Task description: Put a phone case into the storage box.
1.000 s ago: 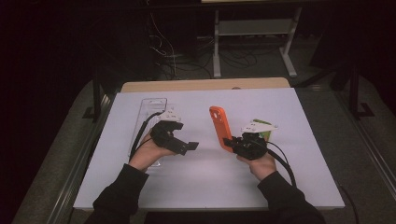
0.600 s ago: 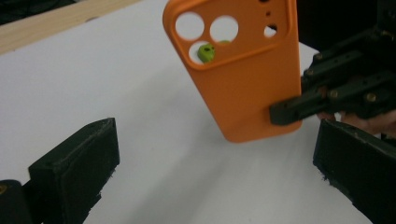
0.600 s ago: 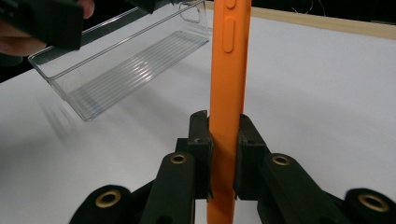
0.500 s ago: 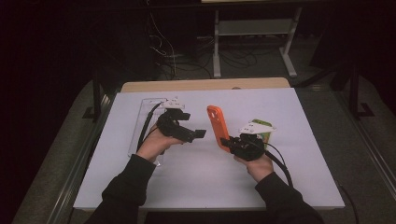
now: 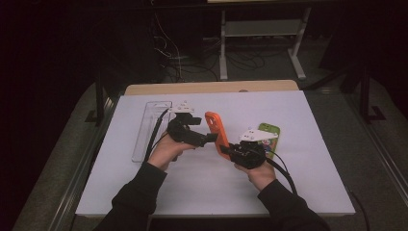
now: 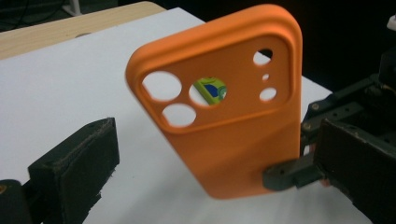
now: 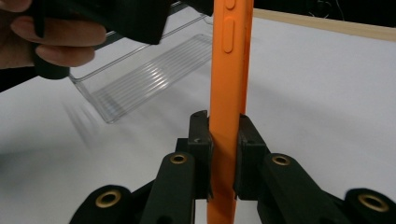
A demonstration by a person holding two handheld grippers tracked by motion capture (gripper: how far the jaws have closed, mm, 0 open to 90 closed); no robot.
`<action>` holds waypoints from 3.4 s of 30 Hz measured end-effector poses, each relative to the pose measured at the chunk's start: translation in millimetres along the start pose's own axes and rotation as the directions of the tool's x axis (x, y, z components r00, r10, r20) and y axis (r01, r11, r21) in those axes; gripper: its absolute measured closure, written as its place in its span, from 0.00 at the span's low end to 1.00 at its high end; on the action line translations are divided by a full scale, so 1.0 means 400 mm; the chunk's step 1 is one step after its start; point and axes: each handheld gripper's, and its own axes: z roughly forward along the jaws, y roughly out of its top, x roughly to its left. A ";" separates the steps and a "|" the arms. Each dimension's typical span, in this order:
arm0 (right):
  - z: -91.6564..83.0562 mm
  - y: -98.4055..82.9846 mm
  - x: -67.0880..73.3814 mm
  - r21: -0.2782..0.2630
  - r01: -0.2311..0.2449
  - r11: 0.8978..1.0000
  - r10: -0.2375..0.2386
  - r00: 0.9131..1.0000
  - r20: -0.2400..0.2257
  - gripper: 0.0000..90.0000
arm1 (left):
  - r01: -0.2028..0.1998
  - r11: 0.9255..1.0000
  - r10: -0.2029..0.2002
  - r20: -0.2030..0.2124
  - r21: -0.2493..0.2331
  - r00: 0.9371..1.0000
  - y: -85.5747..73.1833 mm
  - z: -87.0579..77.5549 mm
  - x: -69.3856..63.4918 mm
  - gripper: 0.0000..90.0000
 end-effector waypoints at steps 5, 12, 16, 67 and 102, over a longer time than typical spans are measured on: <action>0.006 -0.001 0.014 0.002 0.013 1.000 -0.013 1.000 -0.017 0.87 | -0.021 1.000 0.021 -0.001 -0.003 1.000 -0.002 0.009 -0.001 0.00; 0.012 0.001 0.030 -0.002 0.021 1.000 -0.022 0.999 -0.042 0.87 | 0.001 1.000 -0.001 0.009 -0.015 1.000 -0.006 0.013 -0.002 0.00; 0.015 0.001 0.038 -0.002 0.023 1.000 -0.023 0.998 -0.053 0.87 | 0.015 1.000 -0.015 0.024 -0.026 1.000 -0.006 0.013 -0.003 0.00; 0.038 -0.026 0.023 0.154 0.080 0.985 -0.072 0.996 -0.058 0.39 | -0.026 0.998 0.024 -0.031 -0.056 0.999 -0.005 -0.006 -0.009 0.17; -0.190 -0.151 -0.117 0.290 0.105 0.951 -0.142 0.984 0.109 0.03 | -0.090 0.989 0.114 -0.234 0.114 0.965 0.163 -0.125 0.100 0.17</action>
